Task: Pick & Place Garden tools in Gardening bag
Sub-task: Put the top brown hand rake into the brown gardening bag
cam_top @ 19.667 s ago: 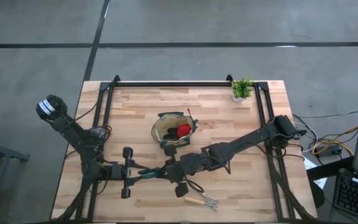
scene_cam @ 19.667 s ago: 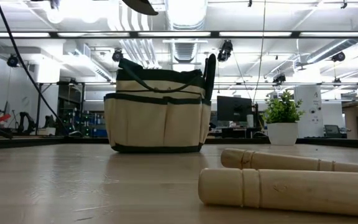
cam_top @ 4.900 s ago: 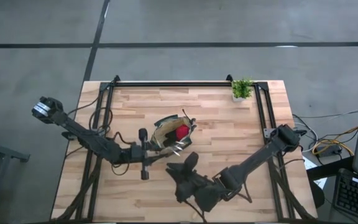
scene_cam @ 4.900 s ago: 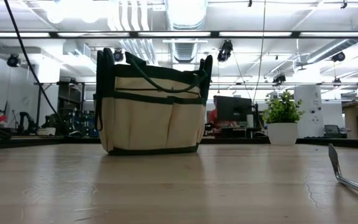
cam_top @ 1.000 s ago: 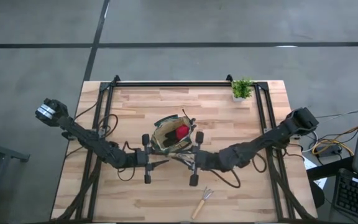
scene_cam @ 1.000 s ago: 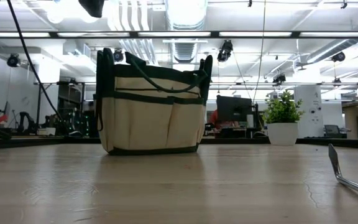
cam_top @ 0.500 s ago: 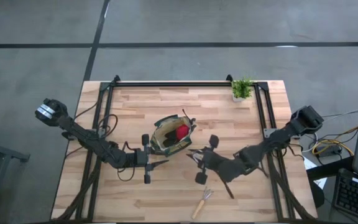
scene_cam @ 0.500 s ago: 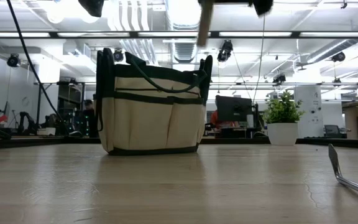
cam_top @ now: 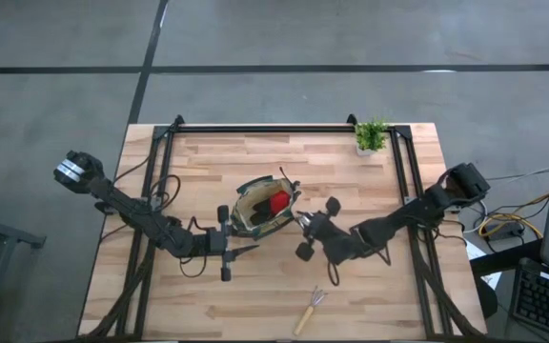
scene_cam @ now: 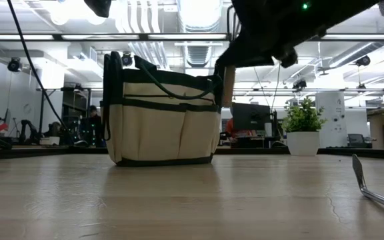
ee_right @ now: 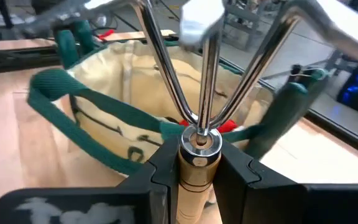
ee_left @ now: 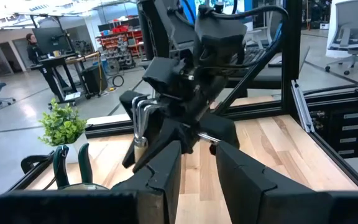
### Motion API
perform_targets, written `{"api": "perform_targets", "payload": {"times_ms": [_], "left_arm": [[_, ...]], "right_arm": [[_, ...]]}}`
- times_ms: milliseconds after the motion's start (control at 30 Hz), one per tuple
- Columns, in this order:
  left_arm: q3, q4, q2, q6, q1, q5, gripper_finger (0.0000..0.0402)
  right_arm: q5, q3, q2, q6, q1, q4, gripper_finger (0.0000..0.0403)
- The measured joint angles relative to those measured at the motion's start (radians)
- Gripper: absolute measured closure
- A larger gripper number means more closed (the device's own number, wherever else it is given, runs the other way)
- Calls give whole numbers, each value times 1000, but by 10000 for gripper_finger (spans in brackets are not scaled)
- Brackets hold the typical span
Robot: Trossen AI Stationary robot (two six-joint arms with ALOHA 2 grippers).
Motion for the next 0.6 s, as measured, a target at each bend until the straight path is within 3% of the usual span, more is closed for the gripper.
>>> {"api": "perform_targets", "payload": {"times_ms": [467,600], "left_arm": [[0,-9,0,0,0,1,296],[0,-10,0,-2,0,1,296]], "right_arm": [[-38,17,40,-211,-25,242,340],[-21,17,39,-264,-22,243,339]]}}
